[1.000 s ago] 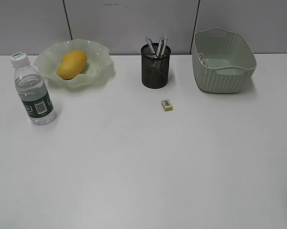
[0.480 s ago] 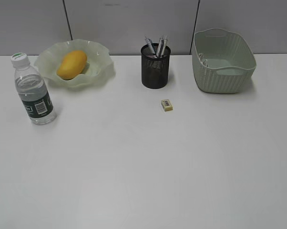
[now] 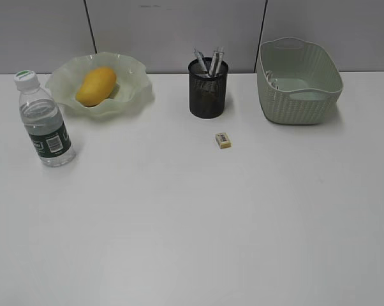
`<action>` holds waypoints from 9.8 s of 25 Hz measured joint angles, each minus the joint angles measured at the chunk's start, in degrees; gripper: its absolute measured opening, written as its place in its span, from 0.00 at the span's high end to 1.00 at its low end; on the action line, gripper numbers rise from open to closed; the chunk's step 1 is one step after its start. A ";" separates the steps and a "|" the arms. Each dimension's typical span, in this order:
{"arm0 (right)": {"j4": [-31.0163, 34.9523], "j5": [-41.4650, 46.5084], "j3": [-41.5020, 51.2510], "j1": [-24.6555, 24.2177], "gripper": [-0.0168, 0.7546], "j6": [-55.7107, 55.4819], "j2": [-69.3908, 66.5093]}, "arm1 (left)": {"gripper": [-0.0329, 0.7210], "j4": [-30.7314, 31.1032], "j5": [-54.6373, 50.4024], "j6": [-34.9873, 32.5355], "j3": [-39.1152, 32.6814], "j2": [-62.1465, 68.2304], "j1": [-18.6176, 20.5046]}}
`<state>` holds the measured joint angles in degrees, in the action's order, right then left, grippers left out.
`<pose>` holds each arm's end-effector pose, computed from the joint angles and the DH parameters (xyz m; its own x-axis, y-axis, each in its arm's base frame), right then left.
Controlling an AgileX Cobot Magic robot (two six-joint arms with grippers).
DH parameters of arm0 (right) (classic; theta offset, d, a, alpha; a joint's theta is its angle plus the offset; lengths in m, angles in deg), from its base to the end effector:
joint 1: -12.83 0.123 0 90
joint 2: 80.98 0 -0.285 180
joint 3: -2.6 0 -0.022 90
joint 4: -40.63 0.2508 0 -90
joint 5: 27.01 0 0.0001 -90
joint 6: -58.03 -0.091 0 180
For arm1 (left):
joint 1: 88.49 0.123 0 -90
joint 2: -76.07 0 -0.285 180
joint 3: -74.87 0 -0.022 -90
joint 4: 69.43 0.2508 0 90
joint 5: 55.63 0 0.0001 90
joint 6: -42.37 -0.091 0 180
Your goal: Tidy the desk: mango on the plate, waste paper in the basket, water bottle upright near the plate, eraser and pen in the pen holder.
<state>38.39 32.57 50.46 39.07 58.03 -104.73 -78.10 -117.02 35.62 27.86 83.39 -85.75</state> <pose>0.0360 0.0143 0.2778 -0.5821 -0.3090 -0.7522 -0.4307 0.9017 -0.0371 -0.0098 -0.0125 0.2846 -0.4254 0.0242 -0.9047 0.0912 0.9957 -0.0162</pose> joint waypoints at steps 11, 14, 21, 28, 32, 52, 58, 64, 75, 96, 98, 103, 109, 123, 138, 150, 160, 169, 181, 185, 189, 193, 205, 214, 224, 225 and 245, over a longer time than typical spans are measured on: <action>0.00 0.05 0.00 0.00 0.34 0.00 0.00 | 0.26 -12.97 5.79 -10.49 5.37 7.14 0.00; 0.00 0.05 0.00 0.00 0.34 0.00 0.00 | 0.26 -16.77 6.19 -14.61 9.76 15.39 0.00; 0.05 0.05 0.00 0.00 0.34 0.00 0.00 | 0.26 -24.65 5.77 -19.48 21.64 33.48 0.00; 0.05 0.11 0.00 0.00 0.34 0.00 0.00 | 0.28 -30.31 7.21 -19.64 27.25 44.09 0.00; 0.05 0.11 0.00 0.00 0.34 0.00 0.00 | 0.29 -32.99 7.49 -19.69 28.84 47.98 -0.26; 0.12 0.16 0.00 0.00 0.34 0.00 0.00 | 0.29 -12.94 29.49 -5.99 33.71 79.47 -35.71; 0.12 0.16 0.00 0.00 0.34 0.00 0.00 | 0.29 -10.47 27.50 -2.52 45.55 95.86 -37.15; 0.12 0.16 0.00 0.00 0.34 0.00 0.00 | 0.29 -6.35 21.79 -1.42 59.51 110.28 -39.79; 0.12 0.09 0.00 0.00 0.34 0.00 0.00 | 0.29 3.22 4.71 14.57 88.38 133.13 -41.72; 0.12 0.09 0.00 0.00 0.34 0.00 0.00 | 0.32 9.46 13.22 24.28 95.72 143.82 -42.86; 0.12 0.09 0.00 0.00 0.34 0.00 0.00 | 0.32 9.73 13.71 24.28 95.72 144.66 -42.91; 0.12 0.09 0.00 0.00 0.35 0.00 0.00 | 0.32 9.94 14.30 25.43 95.72 146.17 -43.04; 0.12 0.04 0.00 0.00 0.34 0.00 0.00 | 0.33 12.47 15.57 28.80 95.72 147.15 -43.87; 0.12 0.04 0.00 0.00 0.34 0.00 0.00 | 0.60 17.49 15.71 30.26 95.81 147.56 -45.10; 0.12 0.04 0.00 0.00 0.34 0.00 0.00 | 0.68 18.20 12.95 30.26 96.12 146.57 -45.10; 0.12 0.04 0.00 0.00 0.34 0.00 0.00 | 0.69 21.85 9.34 30.26 96.12 138.68 -45.04; 0.12 0.04 0.00 0.00 0.34 0.00 0.04 | 0.69 22.02 15.60 31.47 98.48 137.00 -39.38; 0.12 0.04 0.00 0.00 0.34 0.00 0.04 | 0.69 19.21 32.63 34.06 98.54 138.23 -37.13; 0.12 0.04 0.04 0.00 0.34 0.00 0.11 | 0.57 23.45 36.21 34.23 98.66 143.06 -37.44; 0.12 0.04 0.04 0.00 0.34 0.00 0.11 | 0.47 24.51 35.57 34.23 98.66 143.06 -37.88; 0.12 0.04 0.04 0.00 0.34 0.00 0.11 | 0.40 24.62 33.34 34.25 98.66 143.06 -37.94; 0.12 0.04 0.04 0.00 0.34 0.00 0.11 | 0.38 24.47 30.20 34.30 98.66 142.00 -37.94; 0.12 -0.01 0.04 0.00 0.34 0.00 0.11 | 0.37 19.19 11.35 31.54 98.66 128.44 -38.28; 0.12 -0.01 0.19 0.00 0.34 0.00 0.11 | 0.37 8.13 -8.25 16.77 97.70 119.81 -38.28; 0.12 -0.01 0.35 0.00 0.34 0.00 0.11 | 0.37 8.67 -8.33 13.74 85.99 106.36 -38.34; 0.12 -0.01 0.35 0.00 0.34 0.00 0.11 | 0.37 9.13 -8.33 13.72 83.05 104.36 -38.34; 0.12 -0.01 0.35 0.00 0.34 0.00 0.11 | 0.23 14.48 -8.70 13.20 29.40 53.34 -38.34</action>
<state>38.50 32.55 50.82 39.07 58.03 -104.62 -63.62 -125.72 48.82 57.27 136.74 -124.09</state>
